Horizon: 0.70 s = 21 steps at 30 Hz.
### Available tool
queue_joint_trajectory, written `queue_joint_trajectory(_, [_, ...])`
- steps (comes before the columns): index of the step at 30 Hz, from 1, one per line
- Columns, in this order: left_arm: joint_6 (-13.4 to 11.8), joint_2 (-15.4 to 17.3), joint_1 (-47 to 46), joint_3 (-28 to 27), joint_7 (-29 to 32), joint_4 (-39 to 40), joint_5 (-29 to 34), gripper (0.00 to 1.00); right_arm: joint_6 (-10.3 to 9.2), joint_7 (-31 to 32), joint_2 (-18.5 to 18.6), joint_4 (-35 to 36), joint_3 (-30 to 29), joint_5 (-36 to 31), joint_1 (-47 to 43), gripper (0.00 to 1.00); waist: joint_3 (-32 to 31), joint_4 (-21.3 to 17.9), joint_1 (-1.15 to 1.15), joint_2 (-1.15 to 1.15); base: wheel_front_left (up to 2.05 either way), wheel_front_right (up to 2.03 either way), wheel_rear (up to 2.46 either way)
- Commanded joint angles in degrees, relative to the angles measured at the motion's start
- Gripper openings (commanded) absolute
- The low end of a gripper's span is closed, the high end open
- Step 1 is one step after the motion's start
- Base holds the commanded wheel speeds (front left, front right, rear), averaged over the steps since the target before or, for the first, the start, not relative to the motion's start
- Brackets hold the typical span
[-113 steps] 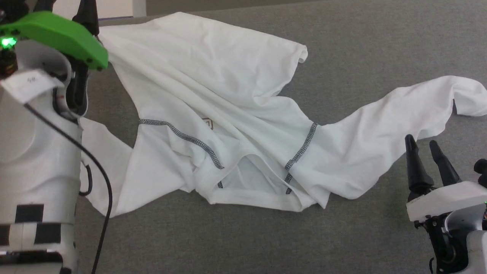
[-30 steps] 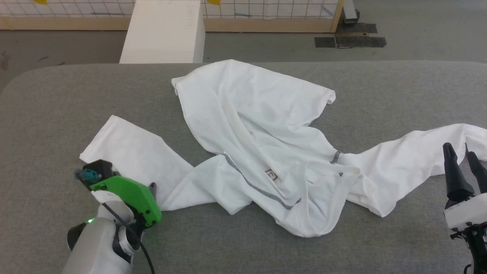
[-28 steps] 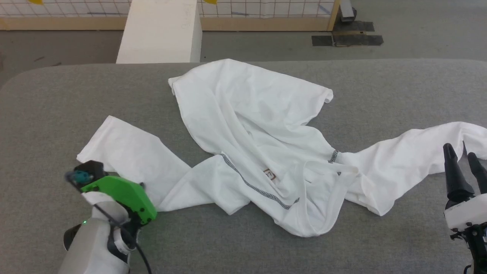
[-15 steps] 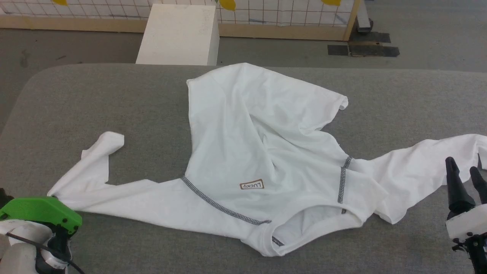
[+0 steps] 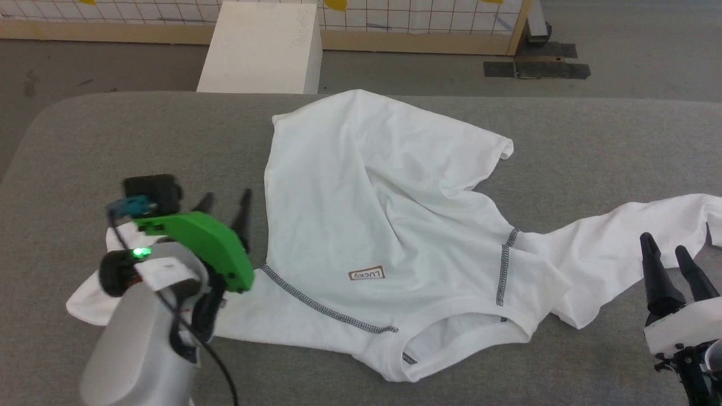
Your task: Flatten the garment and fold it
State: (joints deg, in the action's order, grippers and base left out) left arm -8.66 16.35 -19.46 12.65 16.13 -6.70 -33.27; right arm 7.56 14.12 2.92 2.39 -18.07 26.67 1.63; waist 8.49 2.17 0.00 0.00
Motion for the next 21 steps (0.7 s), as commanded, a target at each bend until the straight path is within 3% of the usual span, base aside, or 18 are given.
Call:
queue_joint_trajectory(1, [1.36, -0.34, -1.71, 2.58, 2.68, -2.09, 0.95, 1.0, -0.08, 0.05, -0.04, -0.25, 0.57, 0.45, 0.38, 1.0, 0.71, -0.96, 0.0, 0.0, 0.0, 0.0, 0.0])
queue_joint_trajectory(4, [1.85, -1.67, -4.71, 6.14, 10.16, -8.51, 0.38, 1.0, -0.08, 0.06, -0.04, -0.78, 1.66, 1.16, 1.14, 1.0, 1.57, -2.91, 0.0, 0.0, 0.0, 0.0, 0.0])
queue_joint_trajectory(11, [-0.81, 0.48, -8.58, 10.26, 23.54, -18.25, 2.99, 1.0, -0.08, -0.74, -0.04, -1.17, 0.91, 1.12, 1.78, 1.0, 3.36, -6.25, 0.0, 0.0, 0.0, 0.0, 0.0])
queue_joint_trajectory(12, [-0.3, 0.55, -8.6, 10.4, 24.46, -18.5, 2.5, 0.82, -0.08, -0.93, -0.04, -1.29, 0.62, 1.23, 1.67, 1.0, 3.62, -6.56, 0.0, 0.0, 0.0, 0.0, 0.0])
queue_joint_trajectory(13, [0.05, 0.44, -8.55, 10.2, 24.67, -18.49, 1.89, 0.22, -0.08, -1.06, -0.04, -1.41, 0.42, 1.34, 1.55, 1.0, 3.83, -6.74, 0.0, 0.0, 0.0, 0.0, 0.0])
queue_joint_trajectory(14, [0.46, 0.2, -8.37, 9.98, 25.0, -18.53, 1.08, 0.0, -0.08, -1.29, -0.04, -1.6, 0.15, 1.42, 1.34, 1.0, 4.05, -6.86, 0.0, 0.0, 0.0, 0.0, 0.0])
queue_joint_trajectory(17, [0.62, 0.05, -8.2, 9.2, 25.84, -18.5, -0.45, 0.0, -0.08, -1.83, -0.04, -1.9, 0.22, 1.74, 0.99, 1.0, 4.82, -7.13, 0.0, 0.0, 0.0, 0.0, 0.0])
queue_joint_trajectory(21, [-0.66, 0.98, -10.55, 6.88, 21.75, -17.83, 0.01, 0.0, -0.08, -2.66, -0.04, -2.12, 0.78, 2.02, 1.48, 1.0, 6.31, -7.58, 0.0, 0.0, 0.0, 0.0, 0.0])
